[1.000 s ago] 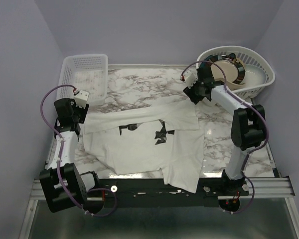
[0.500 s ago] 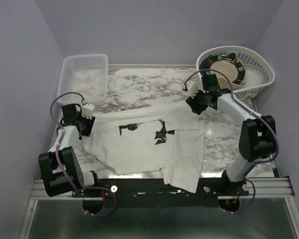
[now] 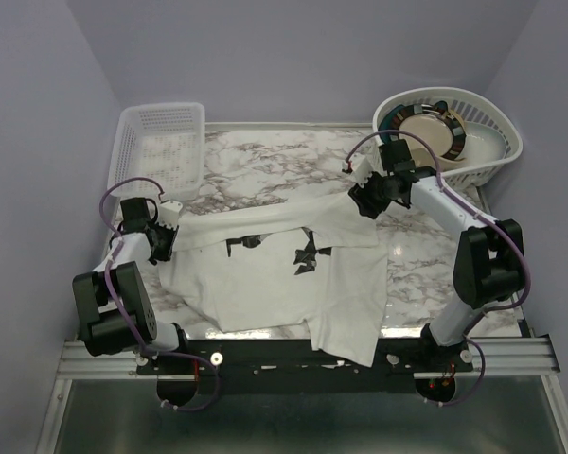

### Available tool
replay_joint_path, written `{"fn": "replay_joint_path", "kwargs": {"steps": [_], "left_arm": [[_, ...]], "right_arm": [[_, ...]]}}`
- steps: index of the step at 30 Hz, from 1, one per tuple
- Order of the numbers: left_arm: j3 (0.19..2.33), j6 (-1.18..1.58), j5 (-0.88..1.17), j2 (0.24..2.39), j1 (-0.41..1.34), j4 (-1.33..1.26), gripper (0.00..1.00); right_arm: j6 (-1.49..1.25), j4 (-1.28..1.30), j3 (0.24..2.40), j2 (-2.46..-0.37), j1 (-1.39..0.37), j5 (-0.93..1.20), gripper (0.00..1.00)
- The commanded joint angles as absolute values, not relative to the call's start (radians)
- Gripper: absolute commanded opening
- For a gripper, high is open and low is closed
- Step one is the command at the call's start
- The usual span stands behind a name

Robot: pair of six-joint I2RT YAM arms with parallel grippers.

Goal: Roll the t-shirts
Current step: Fold the T-shirt at the center of the board.

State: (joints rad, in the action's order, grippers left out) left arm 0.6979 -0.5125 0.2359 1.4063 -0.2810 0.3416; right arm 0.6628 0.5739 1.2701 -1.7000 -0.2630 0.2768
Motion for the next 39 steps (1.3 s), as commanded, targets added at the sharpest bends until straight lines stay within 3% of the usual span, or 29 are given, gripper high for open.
{"fn": "replay_joint_path", "kwargs": {"steps": [1, 4, 15, 28, 32, 35, 39], "left_arm": [[0.732, -0.523, 0.25, 1.393, -0.281, 0.37, 0.12], [0.733, -0.538, 0.235, 1.356, -0.279, 0.364, 0.0], [0.752, -0.771, 0.233, 1.264, -0.281, 0.469, 0.0], [0.769, -1.015, 0.186, 1.302, -0.281, 0.637, 0.0], [0.788, -0.97, 0.176, 1.304, -0.281, 0.663, 0.33], [0.813, -0.945, 0.204, 1.249, -0.279, 0.686, 0.41], [0.825, -0.913, 0.278, 1.198, -0.275, 0.709, 0.42]], "right_arm": [[0.669, 0.6, 1.31, -1.712, -0.273, 0.304, 0.6], [0.678, 0.601, 1.31, -1.715, -0.275, 0.302, 0.6], [0.703, 0.607, 1.316, -1.718, -0.276, 0.307, 0.6], [0.817, 0.673, 1.233, -1.698, -0.276, 0.382, 0.59], [0.865, 0.718, 1.21, -1.695, -0.276, 0.377, 0.59], [0.903, 0.756, 1.181, -1.657, -0.275, 0.373, 0.59], [0.943, 0.704, 1.092, -1.583, -0.276, 0.356, 0.59]]}}
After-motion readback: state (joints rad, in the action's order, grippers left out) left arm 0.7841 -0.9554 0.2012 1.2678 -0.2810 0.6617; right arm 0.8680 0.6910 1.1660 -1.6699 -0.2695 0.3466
